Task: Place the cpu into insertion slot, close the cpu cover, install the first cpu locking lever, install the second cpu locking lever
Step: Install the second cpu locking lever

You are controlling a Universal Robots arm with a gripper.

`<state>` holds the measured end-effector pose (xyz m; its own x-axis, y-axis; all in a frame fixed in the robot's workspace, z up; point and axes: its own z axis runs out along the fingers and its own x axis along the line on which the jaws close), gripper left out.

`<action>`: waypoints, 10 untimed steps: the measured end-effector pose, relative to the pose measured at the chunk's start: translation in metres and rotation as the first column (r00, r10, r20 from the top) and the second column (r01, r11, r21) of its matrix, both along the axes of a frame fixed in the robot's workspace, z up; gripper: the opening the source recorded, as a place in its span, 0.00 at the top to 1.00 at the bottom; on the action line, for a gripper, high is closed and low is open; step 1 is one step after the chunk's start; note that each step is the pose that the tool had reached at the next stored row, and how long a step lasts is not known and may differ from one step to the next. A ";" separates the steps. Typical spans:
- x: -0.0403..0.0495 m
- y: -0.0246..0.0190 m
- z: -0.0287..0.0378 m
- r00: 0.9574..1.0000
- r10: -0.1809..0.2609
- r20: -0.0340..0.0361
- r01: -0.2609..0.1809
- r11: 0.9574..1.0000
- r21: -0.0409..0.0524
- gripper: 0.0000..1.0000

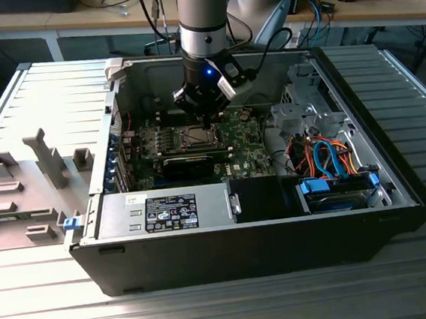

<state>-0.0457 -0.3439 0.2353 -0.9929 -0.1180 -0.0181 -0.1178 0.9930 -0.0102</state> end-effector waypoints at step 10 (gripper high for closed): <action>0.0000 -0.0078 0.0000 1.000 0.000 0.000 0.000 1.000 0.000 0.89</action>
<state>-0.0457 -0.3517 0.2353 -0.9929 -0.1178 -0.0182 -0.1177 0.9930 -0.0101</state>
